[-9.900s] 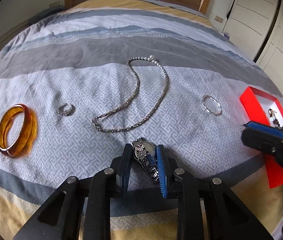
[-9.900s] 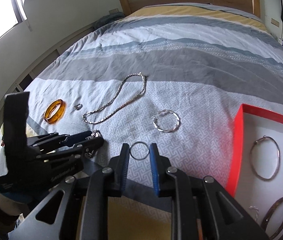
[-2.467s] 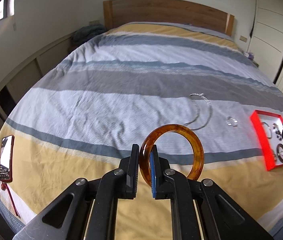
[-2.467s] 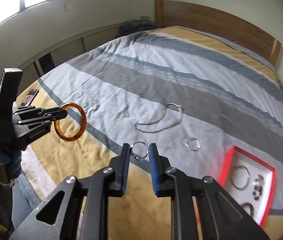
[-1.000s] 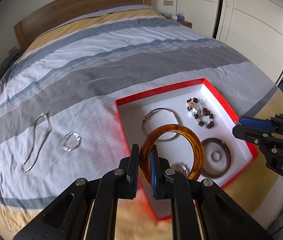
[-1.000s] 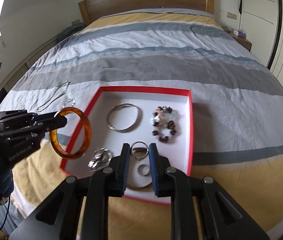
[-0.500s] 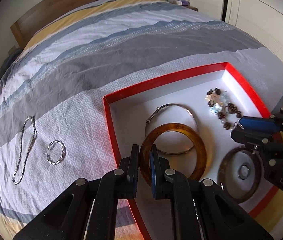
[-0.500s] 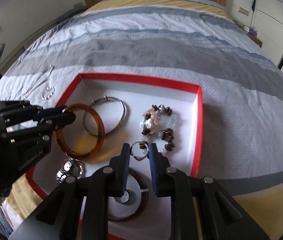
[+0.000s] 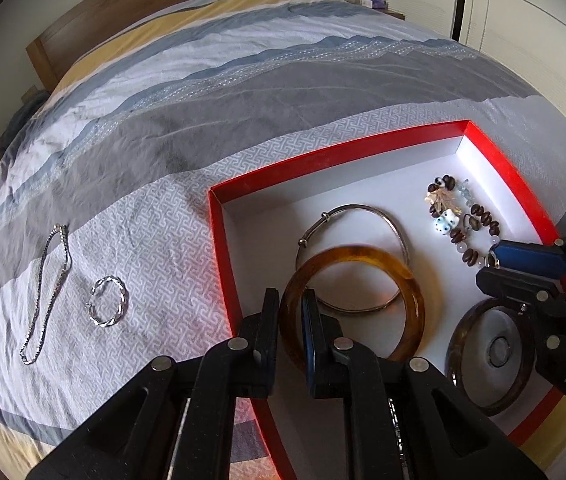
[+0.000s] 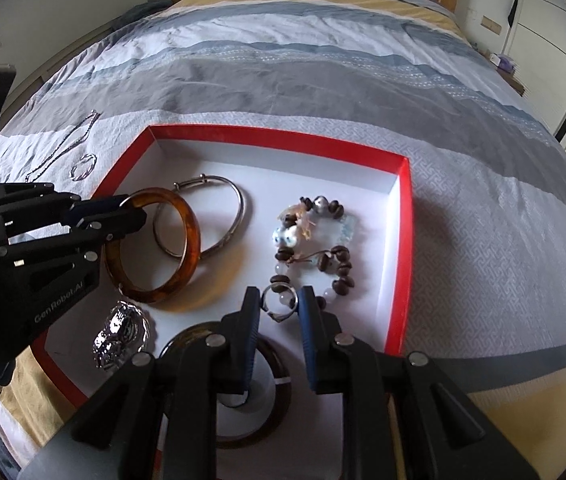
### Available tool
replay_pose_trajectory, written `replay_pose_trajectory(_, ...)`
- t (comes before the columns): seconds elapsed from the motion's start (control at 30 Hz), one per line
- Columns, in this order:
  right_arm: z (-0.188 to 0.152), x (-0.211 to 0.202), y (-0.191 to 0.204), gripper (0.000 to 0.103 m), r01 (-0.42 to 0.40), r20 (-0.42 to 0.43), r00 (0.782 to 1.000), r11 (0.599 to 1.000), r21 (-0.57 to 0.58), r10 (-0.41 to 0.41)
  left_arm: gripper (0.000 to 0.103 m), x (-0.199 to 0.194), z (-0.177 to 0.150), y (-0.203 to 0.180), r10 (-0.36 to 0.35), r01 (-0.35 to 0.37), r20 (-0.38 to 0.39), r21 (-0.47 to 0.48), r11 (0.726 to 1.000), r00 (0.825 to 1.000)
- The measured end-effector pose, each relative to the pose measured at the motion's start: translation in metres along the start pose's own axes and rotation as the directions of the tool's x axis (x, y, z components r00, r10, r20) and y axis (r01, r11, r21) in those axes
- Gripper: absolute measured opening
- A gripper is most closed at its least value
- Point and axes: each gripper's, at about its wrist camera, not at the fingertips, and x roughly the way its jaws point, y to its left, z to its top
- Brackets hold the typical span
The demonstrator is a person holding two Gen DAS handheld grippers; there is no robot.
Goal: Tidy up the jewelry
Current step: 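Carry the amber bangle and silver ring into the red box and release, then withdraw both grippers toward the silver chain and twisted hoop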
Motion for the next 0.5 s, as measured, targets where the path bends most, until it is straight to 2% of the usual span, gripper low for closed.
replay_pose_trajectory(0.13, -0.004, -0.006, -0.004, 0.028, 0.006, -0.005, 1.0, 1.0, 0.028, -0.006, 0.019, -0.004, 0.0, -0.001, -0.02, 0.02, 0.003, -0.01, 1.0, 1.0)
replay_pose_trajectory(0.3, -0.009, -0.028, -0.006, 0.028, 0.018, 0.016, 1.0, 0.998, 0.054, -0.019, 0.024, -0.026, 0.0, 0.007, -0.038, 0.041, 0.047, -0.051, 0.998, 0.998)
replay_pose_trajectory(0.5, -0.018, -0.073, 0.0, 0.028, 0.022, 0.069, 0.997, 0.995, 0.093, -0.029, 0.024, -0.08, -0.009, 0.02, -0.073, 0.088, 0.163, -0.092, 0.992, 0.984)
